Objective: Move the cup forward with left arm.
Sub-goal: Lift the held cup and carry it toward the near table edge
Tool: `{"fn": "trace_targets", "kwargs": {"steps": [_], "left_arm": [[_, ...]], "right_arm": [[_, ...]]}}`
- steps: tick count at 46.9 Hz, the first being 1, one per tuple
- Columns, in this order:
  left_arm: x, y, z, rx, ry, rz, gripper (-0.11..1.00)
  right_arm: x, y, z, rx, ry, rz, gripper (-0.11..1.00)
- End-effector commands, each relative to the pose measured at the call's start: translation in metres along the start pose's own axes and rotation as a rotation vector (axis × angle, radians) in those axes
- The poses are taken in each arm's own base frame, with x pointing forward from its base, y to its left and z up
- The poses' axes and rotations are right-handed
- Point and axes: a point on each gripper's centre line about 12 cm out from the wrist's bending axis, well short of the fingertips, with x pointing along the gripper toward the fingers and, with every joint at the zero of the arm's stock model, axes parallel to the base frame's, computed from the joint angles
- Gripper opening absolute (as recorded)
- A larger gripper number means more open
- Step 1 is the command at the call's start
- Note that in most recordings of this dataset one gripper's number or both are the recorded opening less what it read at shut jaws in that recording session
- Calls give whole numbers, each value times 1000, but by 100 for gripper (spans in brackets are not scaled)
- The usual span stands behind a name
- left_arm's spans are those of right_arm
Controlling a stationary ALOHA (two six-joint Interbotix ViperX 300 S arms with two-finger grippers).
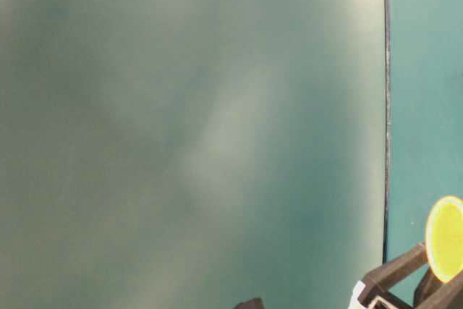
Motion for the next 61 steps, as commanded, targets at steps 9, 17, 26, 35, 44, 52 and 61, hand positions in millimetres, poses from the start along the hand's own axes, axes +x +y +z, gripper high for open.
{"fn": "trace_targets", "kwargs": {"steps": [9,17,26,35,44,52,61], "left_arm": [[-1,0,9,9,-29,-1,66],[-4,-1,20,13,-66,-3,66],[-12,-8,34,21,-114,-23,66],[-18,-18,41,30,-138,-52,66],[-20,-37,44,45,-174,-107,66],[-23,-57,46,59,-204,-166,66],[-27,-80,45,67,-204,-239,66]], "right_arm": [[3,0,16,0,-40,-2,-1],[3,0,17,1,-43,-2,-1],[3,0,17,7,-43,-1,-1],[3,0,17,9,-44,-1,-1],[3,0,18,9,-46,-1,-1],[3,0,20,9,-52,-1,-1],[3,0,22,9,-55,-1,-1]]}}
